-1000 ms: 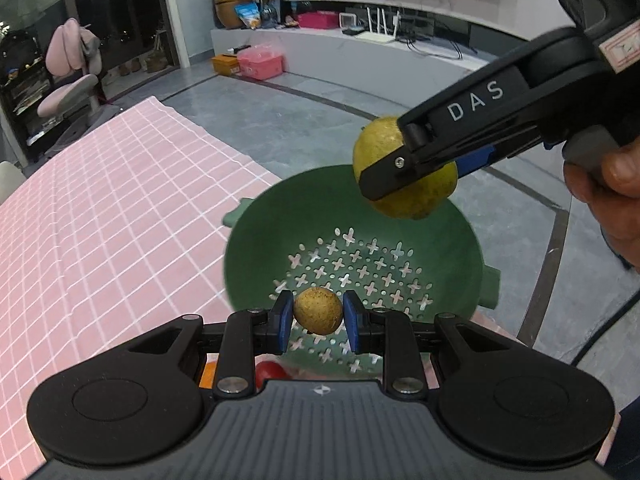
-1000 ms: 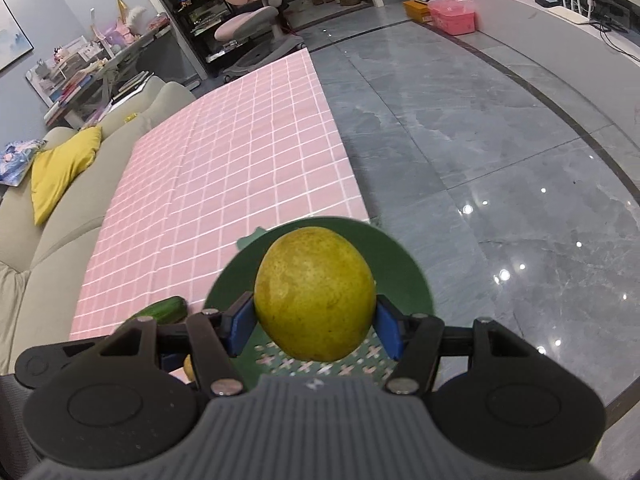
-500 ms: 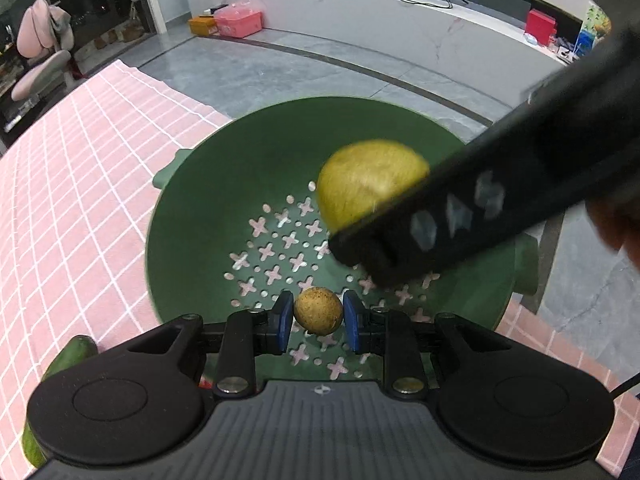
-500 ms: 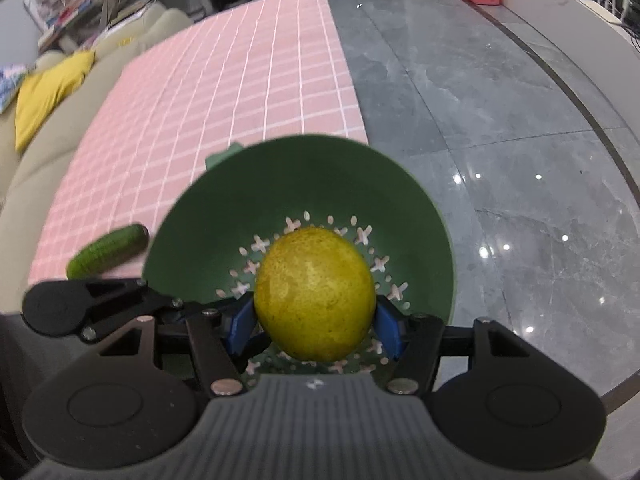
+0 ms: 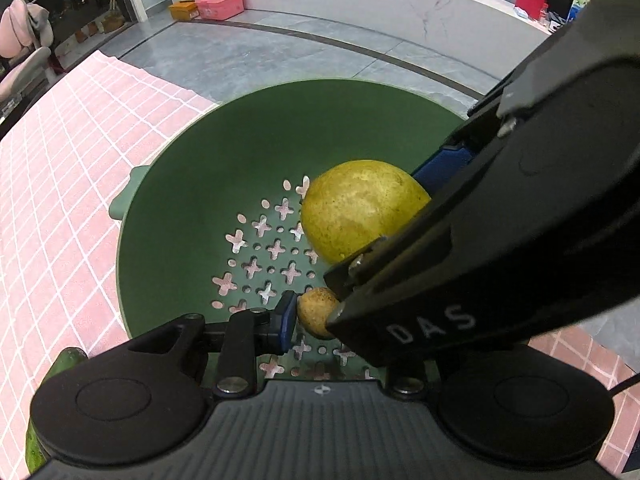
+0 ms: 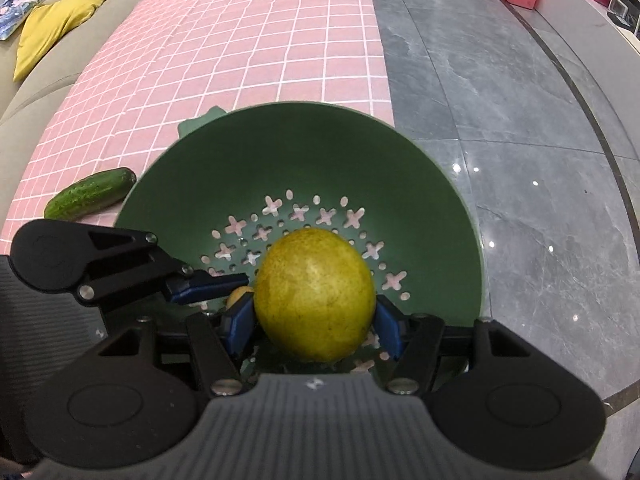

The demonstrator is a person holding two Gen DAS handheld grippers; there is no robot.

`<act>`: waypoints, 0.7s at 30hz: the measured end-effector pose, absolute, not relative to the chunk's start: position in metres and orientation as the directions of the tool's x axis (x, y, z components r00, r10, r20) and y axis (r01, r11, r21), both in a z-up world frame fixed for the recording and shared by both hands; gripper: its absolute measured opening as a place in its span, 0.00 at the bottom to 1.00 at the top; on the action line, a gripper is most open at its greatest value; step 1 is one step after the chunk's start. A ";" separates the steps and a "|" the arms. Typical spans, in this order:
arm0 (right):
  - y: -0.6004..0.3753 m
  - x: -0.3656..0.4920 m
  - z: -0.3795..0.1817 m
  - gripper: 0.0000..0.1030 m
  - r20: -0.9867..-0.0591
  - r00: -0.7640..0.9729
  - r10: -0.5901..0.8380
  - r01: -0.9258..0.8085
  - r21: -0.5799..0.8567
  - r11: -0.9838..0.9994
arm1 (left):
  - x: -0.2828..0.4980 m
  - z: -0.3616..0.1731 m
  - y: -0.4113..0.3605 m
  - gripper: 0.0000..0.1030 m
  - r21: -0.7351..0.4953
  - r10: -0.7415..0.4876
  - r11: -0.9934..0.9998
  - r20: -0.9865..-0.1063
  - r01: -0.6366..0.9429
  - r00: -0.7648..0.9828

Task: Organize fruits
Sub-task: 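Carry the kiwi and pear into the green colander with both tools, then open both tools to release the fruits and withdraw from the colander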

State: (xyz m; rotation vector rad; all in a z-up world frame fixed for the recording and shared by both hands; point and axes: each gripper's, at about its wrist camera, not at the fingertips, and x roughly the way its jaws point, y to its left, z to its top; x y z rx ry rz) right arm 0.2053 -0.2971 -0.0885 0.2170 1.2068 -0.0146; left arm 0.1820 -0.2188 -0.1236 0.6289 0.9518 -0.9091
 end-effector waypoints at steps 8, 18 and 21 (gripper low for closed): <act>-0.293 0.204 -0.088 0.59 -0.923 0.373 0.091 0.113 0.143 0.983 | 0.178 -0.125 -0.222 0.45 0.086 -0.342 0.500 -0.894 0.861 0.288; -0.302 0.200 -0.069 0.67 -0.887 0.455 0.085 0.137 0.165 0.977 | 0.178 -0.103 -0.219 0.70 0.121 -0.333 0.540 -0.878 0.833 0.344; -0.311 0.196 -0.055 0.67 -0.859 0.506 0.083 0.166 0.192 0.967 | 0.178 -0.087 -0.213 0.70 0.115 -0.343 0.563 -0.868 0.819 0.358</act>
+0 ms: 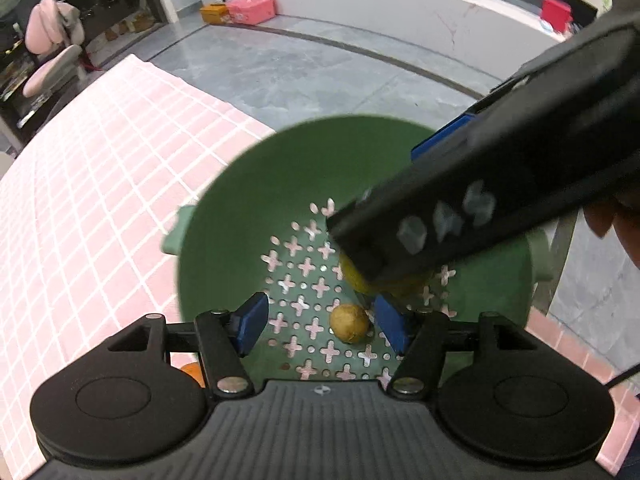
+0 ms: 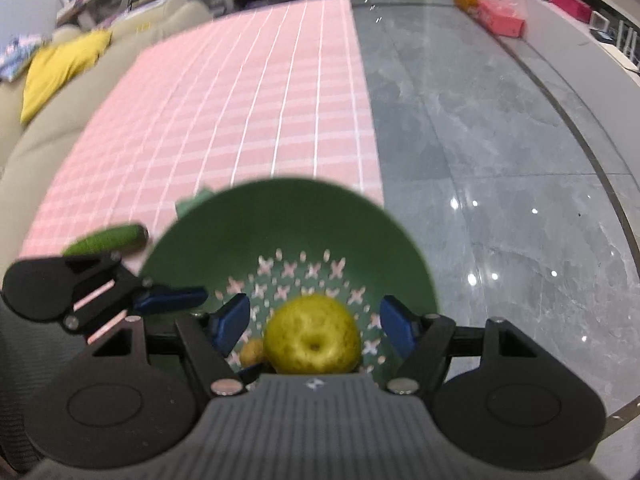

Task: Organize fruits
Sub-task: 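Open both tools to release the fruits and withdraw from the colander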

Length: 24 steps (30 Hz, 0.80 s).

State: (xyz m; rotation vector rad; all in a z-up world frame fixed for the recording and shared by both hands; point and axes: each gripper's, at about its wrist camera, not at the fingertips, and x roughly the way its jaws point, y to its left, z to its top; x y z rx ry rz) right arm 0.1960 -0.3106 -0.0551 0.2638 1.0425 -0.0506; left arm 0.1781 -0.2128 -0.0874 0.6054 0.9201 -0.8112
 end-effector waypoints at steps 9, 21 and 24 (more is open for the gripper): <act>-0.322 0.166 -0.008 0.65 -0.772 0.629 0.087 0.193 0.264 0.945 | 0.163 -0.033 -0.146 0.71 0.007 -0.408 0.714 -0.809 0.700 0.424; -0.300 0.110 0.019 0.65 -0.715 0.695 0.078 0.153 0.253 0.955 | 0.108 -0.022 -0.041 0.71 -0.082 -0.359 0.858 -0.802 0.507 0.478; -0.290 0.091 0.019 0.65 -0.705 0.704 0.087 0.144 0.262 0.954 | 0.095 -0.025 -0.024 0.72 -0.097 -0.355 0.868 -0.807 0.487 0.473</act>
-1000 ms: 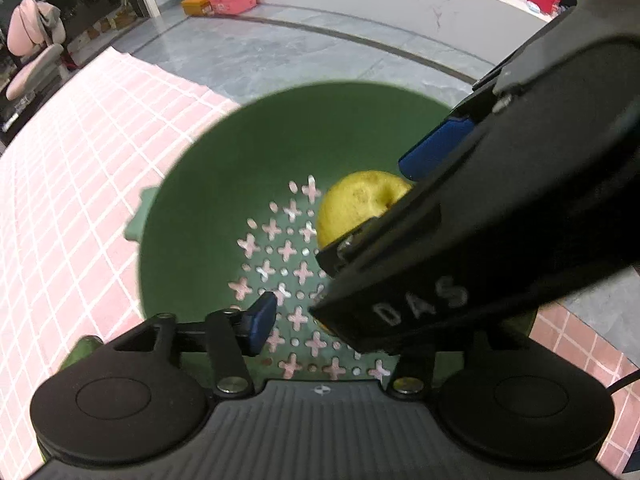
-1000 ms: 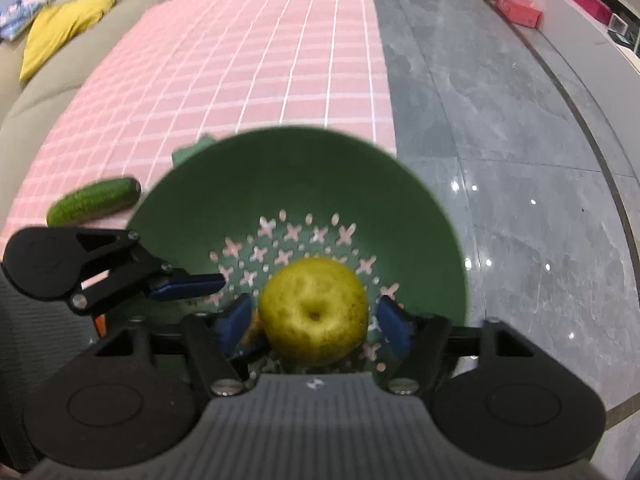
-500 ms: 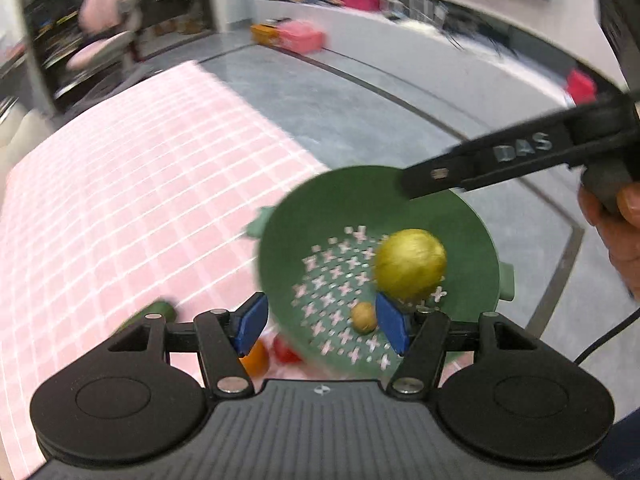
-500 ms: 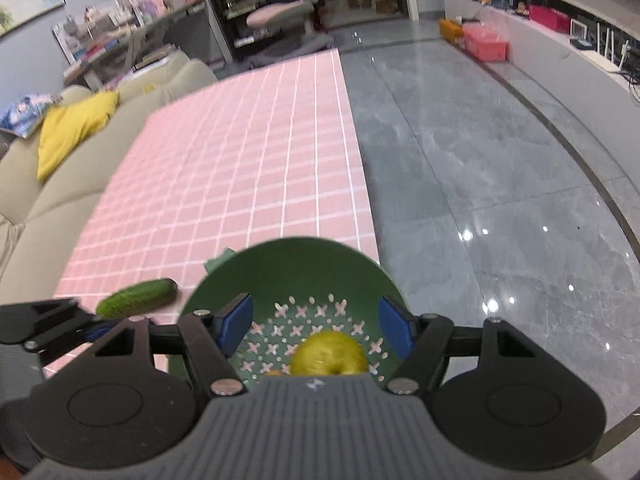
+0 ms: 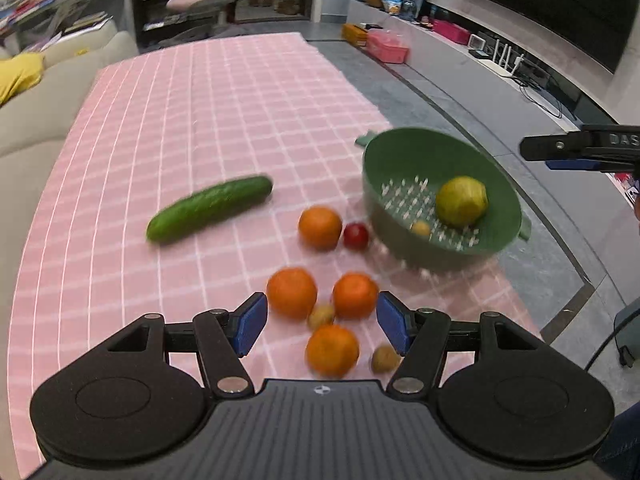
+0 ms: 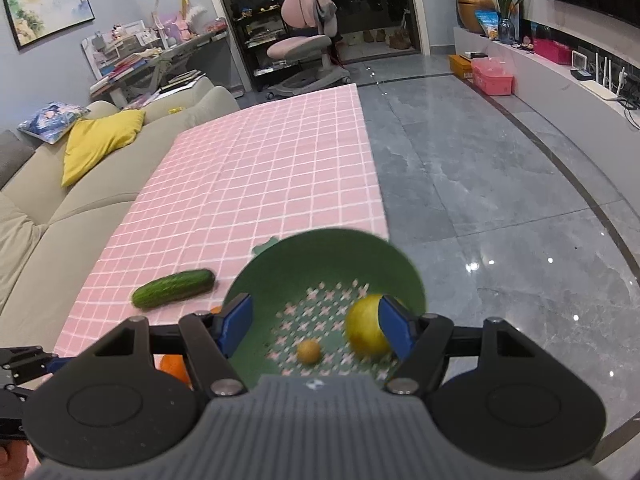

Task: Organize fruits
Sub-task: 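Open both tools to release the fruits and withdraw from the colander, then grasp the orange with the left tool while the right tool grasps a brown kiwi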

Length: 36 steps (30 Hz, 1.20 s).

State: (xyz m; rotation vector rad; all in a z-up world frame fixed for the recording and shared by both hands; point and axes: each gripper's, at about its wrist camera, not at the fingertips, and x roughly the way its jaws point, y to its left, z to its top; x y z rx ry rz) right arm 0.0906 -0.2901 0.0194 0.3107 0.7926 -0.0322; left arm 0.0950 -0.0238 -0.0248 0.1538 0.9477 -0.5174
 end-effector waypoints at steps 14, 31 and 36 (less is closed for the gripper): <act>-0.194 0.033 -0.052 0.65 -0.807 0.579 0.121 0.074 0.200 0.977 | 0.061 -0.062 -0.005 0.71 -0.139 -0.366 0.872 -0.822 0.469 0.437; -0.145 0.063 -0.090 0.56 -0.844 0.509 0.173 -0.051 0.171 0.984 | 0.091 -0.085 0.028 0.71 -0.198 -0.379 0.887 -0.829 0.416 0.412; -0.132 0.070 -0.101 0.44 -0.845 0.508 0.166 -0.100 0.134 0.986 | 0.093 -0.089 0.012 0.71 -0.196 -0.407 0.858 -0.823 0.475 0.395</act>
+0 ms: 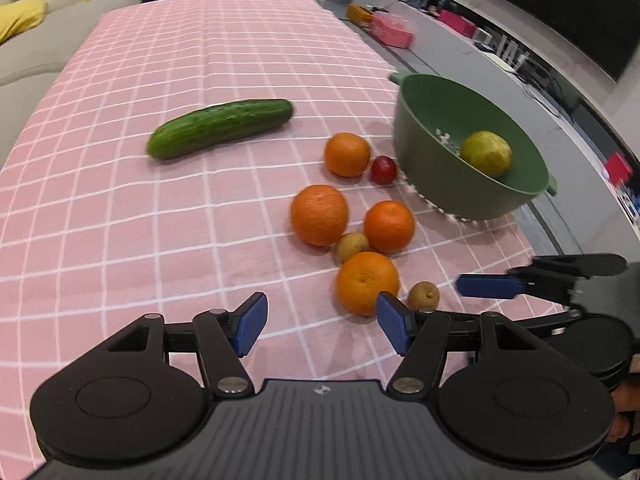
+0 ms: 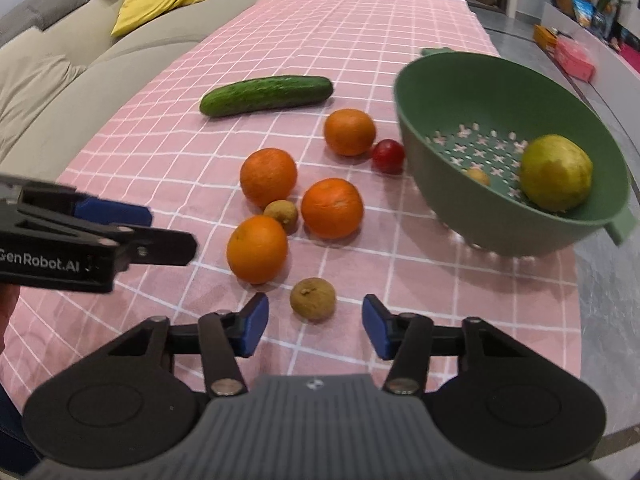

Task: Organize fruits
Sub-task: 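Grasp the orange with the left tool while the right tool grasps a brown kiwi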

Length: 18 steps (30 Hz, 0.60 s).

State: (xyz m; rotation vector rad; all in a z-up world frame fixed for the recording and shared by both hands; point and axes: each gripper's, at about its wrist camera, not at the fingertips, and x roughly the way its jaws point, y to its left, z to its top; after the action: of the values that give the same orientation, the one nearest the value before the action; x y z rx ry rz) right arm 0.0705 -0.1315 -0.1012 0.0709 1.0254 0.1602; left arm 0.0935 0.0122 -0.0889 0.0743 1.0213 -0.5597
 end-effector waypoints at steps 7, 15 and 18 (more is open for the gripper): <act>-0.125 0.078 -0.115 0.24 -0.858 0.491 0.149 -0.131 0.096 0.987 | 0.100 -0.095 0.001 0.71 -0.217 -0.432 0.842 -0.820 0.494 0.376; -0.145 0.077 -0.110 0.23 -0.860 0.493 0.132 -0.075 0.110 0.991 | 0.104 -0.106 -0.011 0.71 -0.225 -0.439 0.831 -0.826 0.509 0.353; -0.159 0.078 -0.109 0.23 -0.868 0.487 0.100 -0.017 0.105 0.994 | 0.104 -0.111 -0.017 0.71 -0.221 -0.437 0.828 -0.831 0.516 0.345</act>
State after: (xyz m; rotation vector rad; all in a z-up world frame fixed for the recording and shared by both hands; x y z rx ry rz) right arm 0.0779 -0.1586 -0.1095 0.0862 1.0598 0.0708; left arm 0.1041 -0.0169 -0.1107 0.0850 1.0499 -0.6196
